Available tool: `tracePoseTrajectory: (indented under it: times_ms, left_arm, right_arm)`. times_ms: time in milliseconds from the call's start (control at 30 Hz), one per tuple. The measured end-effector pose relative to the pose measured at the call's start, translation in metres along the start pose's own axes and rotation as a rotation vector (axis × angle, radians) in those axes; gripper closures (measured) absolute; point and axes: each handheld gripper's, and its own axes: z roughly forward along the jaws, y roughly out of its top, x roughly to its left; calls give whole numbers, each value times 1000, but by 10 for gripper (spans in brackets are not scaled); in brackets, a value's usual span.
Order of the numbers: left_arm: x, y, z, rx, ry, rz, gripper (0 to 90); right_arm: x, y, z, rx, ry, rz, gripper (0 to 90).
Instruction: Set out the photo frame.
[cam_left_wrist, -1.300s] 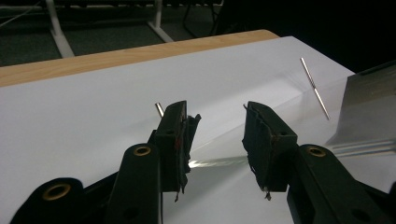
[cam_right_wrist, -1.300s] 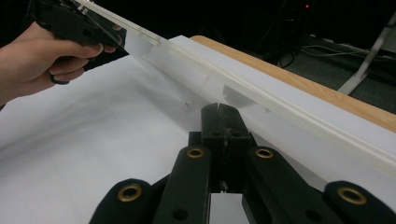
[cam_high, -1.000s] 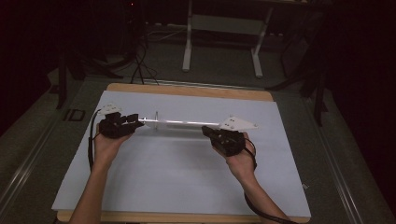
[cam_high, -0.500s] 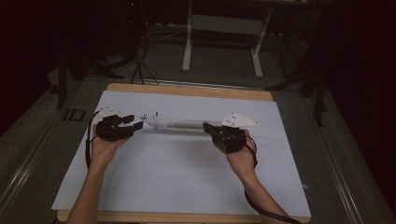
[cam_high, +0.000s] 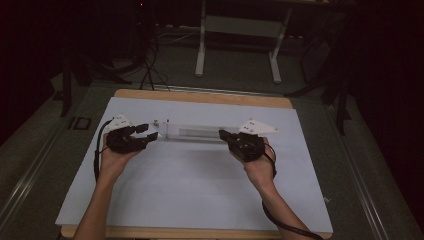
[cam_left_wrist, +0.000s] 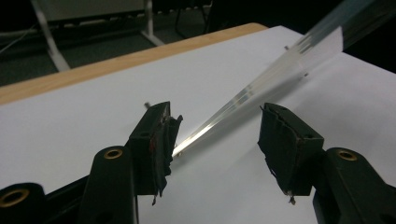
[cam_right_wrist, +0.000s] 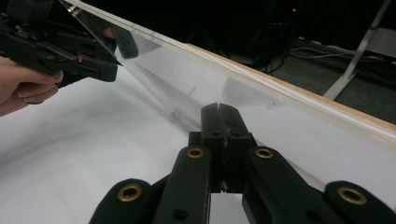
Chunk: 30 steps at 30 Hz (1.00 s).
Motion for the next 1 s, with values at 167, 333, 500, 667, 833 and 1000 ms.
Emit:
tracePoseTrajectory:
  times_ms: [167,333,500,667,833,1000]
  left_arm:
    - [-5,6,5,-13,-21,25,424]
    - [-10,13,10,-27,-31,40,400]
    - [-14,17,19,-31,-32,56,404]
    - [-17,19,23,-27,-23,67,433]
    - [-19,21,28,-27,-8,75,439]
    - [-19,22,29,-29,-1,74,460]
  right_arm:
    - [-2,1,1,0,-6,7,900]
    - [-4,2,1,-3,-8,8,900]
    - [-7,3,1,-5,-16,18,900]
    - [-11,4,1,-7,-25,25,900]
    - [-14,4,0,-7,-33,30,900]
    - [-16,4,0,-6,-40,32,900]
